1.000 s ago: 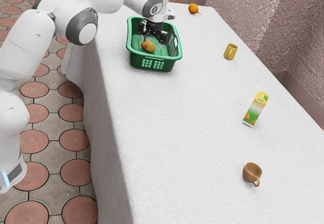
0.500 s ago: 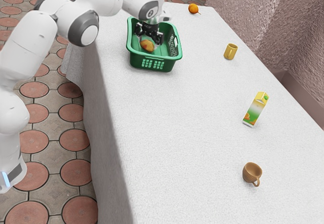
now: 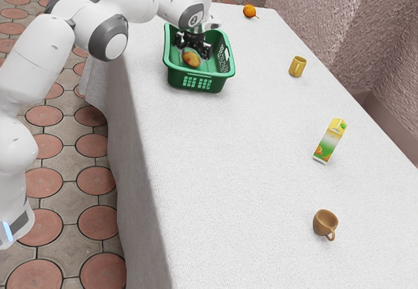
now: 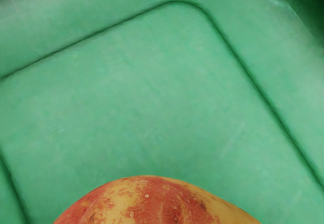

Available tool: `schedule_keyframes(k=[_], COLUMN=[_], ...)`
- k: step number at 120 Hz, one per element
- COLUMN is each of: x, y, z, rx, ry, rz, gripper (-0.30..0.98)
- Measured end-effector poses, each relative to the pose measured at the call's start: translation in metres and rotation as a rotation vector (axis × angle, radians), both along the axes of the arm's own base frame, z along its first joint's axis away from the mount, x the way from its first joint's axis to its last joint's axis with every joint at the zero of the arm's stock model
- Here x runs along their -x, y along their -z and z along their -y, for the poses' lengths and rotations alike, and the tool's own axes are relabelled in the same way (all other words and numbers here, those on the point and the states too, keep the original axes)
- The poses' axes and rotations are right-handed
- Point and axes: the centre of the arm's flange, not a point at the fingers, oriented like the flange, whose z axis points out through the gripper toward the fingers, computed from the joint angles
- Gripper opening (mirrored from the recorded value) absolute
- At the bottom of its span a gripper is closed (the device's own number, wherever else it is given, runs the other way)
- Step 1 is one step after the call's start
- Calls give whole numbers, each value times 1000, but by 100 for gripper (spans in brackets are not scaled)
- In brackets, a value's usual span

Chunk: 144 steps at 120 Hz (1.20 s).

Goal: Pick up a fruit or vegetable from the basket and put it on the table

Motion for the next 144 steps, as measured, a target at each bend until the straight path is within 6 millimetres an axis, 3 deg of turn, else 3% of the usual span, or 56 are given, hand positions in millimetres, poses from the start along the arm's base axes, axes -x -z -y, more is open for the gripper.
schedule_keyframes(k=[36,58,68,80,89,96,106,115,122,128,135,144], x=[0,2,4,6,-6,-35,-71,-92,-105,-118,-135,-151], y=[-1,-14,-40,-89,-130,-154,-173,-176,-167,-148,-111,-63], z=[0,3,7,26,62,112,190,247,280,306,329,336], rx=[-6,9,5,-1,0,3,25,49,66,82,99,108], ry=[-9,-14,-14,5,64,153,286,379,429,469,502,512], rz=[-1,-24,-14,19,55,90,127,134,124,106,81,70], gripper=[47,45,43,42,43,44,43,44,44,44,45,44])
